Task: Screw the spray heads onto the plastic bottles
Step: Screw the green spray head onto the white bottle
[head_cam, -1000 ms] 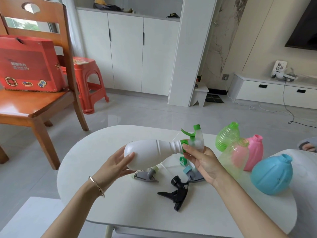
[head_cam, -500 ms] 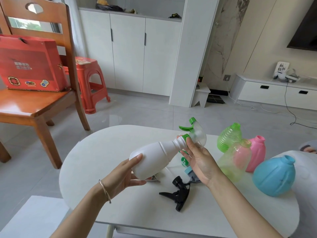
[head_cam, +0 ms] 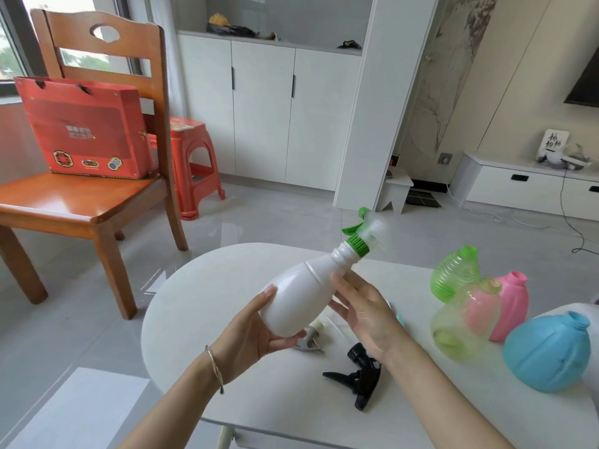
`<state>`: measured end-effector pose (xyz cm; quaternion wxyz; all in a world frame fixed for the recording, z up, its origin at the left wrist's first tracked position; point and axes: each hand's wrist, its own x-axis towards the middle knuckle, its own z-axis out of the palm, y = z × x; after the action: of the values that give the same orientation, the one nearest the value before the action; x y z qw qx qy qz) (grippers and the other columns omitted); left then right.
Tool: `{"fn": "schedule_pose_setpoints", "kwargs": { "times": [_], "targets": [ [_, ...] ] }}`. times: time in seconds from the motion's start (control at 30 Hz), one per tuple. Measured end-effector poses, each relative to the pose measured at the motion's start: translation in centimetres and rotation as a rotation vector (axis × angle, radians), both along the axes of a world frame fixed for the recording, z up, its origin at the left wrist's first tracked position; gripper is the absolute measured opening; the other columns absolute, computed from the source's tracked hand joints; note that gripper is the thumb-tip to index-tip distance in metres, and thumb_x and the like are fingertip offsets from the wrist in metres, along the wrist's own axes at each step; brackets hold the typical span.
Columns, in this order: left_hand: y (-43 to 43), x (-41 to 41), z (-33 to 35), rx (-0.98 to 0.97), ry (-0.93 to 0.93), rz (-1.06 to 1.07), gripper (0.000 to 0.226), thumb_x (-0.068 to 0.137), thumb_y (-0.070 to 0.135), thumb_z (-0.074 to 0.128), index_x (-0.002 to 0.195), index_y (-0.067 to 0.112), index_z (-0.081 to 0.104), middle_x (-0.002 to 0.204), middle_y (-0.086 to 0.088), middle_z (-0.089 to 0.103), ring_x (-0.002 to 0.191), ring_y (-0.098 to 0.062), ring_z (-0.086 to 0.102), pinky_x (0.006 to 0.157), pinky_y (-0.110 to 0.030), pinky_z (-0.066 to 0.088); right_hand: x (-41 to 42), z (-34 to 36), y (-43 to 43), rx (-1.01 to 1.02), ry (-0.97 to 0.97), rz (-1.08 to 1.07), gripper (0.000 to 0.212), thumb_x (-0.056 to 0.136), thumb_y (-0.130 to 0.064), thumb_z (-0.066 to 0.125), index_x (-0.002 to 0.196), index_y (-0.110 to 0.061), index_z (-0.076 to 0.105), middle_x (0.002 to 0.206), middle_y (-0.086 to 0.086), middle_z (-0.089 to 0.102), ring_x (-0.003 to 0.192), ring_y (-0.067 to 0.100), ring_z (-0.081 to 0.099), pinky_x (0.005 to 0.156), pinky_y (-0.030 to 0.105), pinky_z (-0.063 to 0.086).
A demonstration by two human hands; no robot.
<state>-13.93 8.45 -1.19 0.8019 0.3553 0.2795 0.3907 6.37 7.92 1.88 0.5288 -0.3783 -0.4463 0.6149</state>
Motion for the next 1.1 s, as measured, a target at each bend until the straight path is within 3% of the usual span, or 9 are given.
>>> {"fn": "schedule_pose_setpoints", "kwargs": {
  "times": [0.1, 0.2, 0.3, 0.43, 0.53, 0.73, 0.83, 0.93, 1.1],
  "targets": [
    [0.5, -1.4, 0.5, -0.017, 0.053, 0.045, 0.065, 0.071, 0.059, 0.068, 0.123, 0.024, 0.052, 0.105, -0.015, 0.069, 0.089, -0.034, 0.070, 0.065, -0.033, 0.060, -2.7, 1.0, 1.4, 0.021, -0.091, 0.042, 0.042, 0.072, -0.040, 0.070, 0.110, -0.024, 0.067, 0.116, -0.004, 0.069, 0.109, 0.010, 0.062, 0.088, 0.024, 0.049],
    [2.1, -3.5, 1.1, 0.338, 0.487, 0.236, 0.052, 0.078, 0.053, 0.053, 0.127, 0.039, 0.044, 0.129, -0.004, 0.054, 0.105, -0.019, 0.065, 0.074, -0.026, 0.058, -5.0, 2.1, 3.4, 0.060, -0.154, 0.022, 0.045, 0.071, -0.037, 0.071, 0.112, -0.022, 0.064, 0.113, -0.006, 0.070, 0.103, 0.005, 0.064, 0.084, 0.022, 0.051],
    [4.4, -6.3, 2.2, 0.660, 0.670, 0.373, 0.043, 0.080, 0.042, 0.059, 0.122, 0.040, 0.051, 0.128, 0.009, 0.057, 0.113, -0.008, 0.058, 0.081, -0.015, 0.052, -7.6, 2.7, 5.7, 0.114, -0.243, 0.026, 0.043, 0.073, -0.034, 0.073, 0.113, -0.022, 0.065, 0.112, -0.007, 0.071, 0.103, 0.006, 0.066, 0.084, 0.021, 0.053],
    [7.8, -10.5, 2.8, 0.721, 0.685, 0.368, 0.043, 0.074, 0.038, 0.067, 0.115, 0.042, 0.055, 0.119, 0.019, 0.062, 0.102, 0.010, 0.060, 0.074, -0.007, 0.048, -11.6, 2.8, 9.6, 0.137, -0.331, 0.048, 0.037, 0.077, -0.031, 0.075, 0.112, -0.026, 0.066, 0.116, -0.006, 0.069, 0.106, 0.011, 0.066, 0.096, 0.033, 0.051],
    [10.6, -13.6, 1.8, 0.715, 0.722, 0.361, 0.047, 0.079, 0.029, 0.069, 0.122, 0.033, 0.053, 0.119, 0.013, 0.063, 0.106, 0.005, 0.060, 0.078, -0.007, 0.048, -14.7, 2.2, 12.6, 0.152, -0.409, 0.065, 0.037, 0.075, -0.036, 0.076, 0.111, -0.032, 0.066, 0.120, -0.005, 0.065, 0.109, 0.014, 0.064, 0.099, 0.038, 0.048],
    [14.6, -17.6, -1.9, 0.678, 0.792, 0.327, 0.051, 0.084, 0.016, 0.067, 0.132, 0.022, 0.049, 0.121, 0.004, 0.063, 0.105, 0.009, 0.058, 0.084, -0.004, 0.044, -19.0, -0.9, 16.4, 0.168, -0.508, 0.093, 0.037, 0.076, -0.038, 0.075, 0.111, -0.035, 0.063, 0.108, -0.019, 0.064, 0.103, 0.004, 0.063, 0.076, 0.015, 0.047],
    [15.6, -18.2, -3.5, 0.679, 0.801, 0.291, 0.051, 0.086, 0.020, 0.065, 0.131, 0.034, 0.045, 0.121, 0.012, 0.062, 0.109, 0.014, 0.056, 0.091, -0.006, 0.044, -19.8, -2.4, 17.2, 0.163, -0.527, 0.075, 0.034, 0.078, -0.035, 0.074, 0.110, -0.031, 0.064, 0.104, -0.021, 0.064, 0.101, -0.001, 0.062, 0.066, 0.004, 0.045],
    [16.3, -18.4, -4.6, 0.688, 0.801, 0.276, 0.052, 0.089, 0.021, 0.061, 0.128, 0.046, 0.039, 0.118, 0.019, 0.062, 0.112, 0.010, 0.056, 0.094, -0.011, 0.045, -20.0, -3.1, 17.8, 0.162, -0.559, 0.081, 0.035, 0.081, -0.033, 0.072, 0.114, -0.029, 0.062, 0.109, -0.019, 0.064, 0.109, 0.005, 0.060, 0.077, 0.011, 0.046],
    [17.0, -18.5, -5.5, 0.652, 0.720, 0.273, 0.050, 0.089, 0.020, 0.059, 0.127, 0.048, 0.041, 0.120, 0.010, 0.065, 0.114, -0.004, 0.060, 0.094, -0.018, 0.049, -20.3, -3.5, 18.5, 0.175, -0.604, 0.055, 0.043, 0.079, -0.034, 0.073, 0.120, -0.030, 0.059, 0.119, -0.012, 0.064, 0.113, 0.007, 0.056, 0.092, 0.024, 0.046]
  ]
}}
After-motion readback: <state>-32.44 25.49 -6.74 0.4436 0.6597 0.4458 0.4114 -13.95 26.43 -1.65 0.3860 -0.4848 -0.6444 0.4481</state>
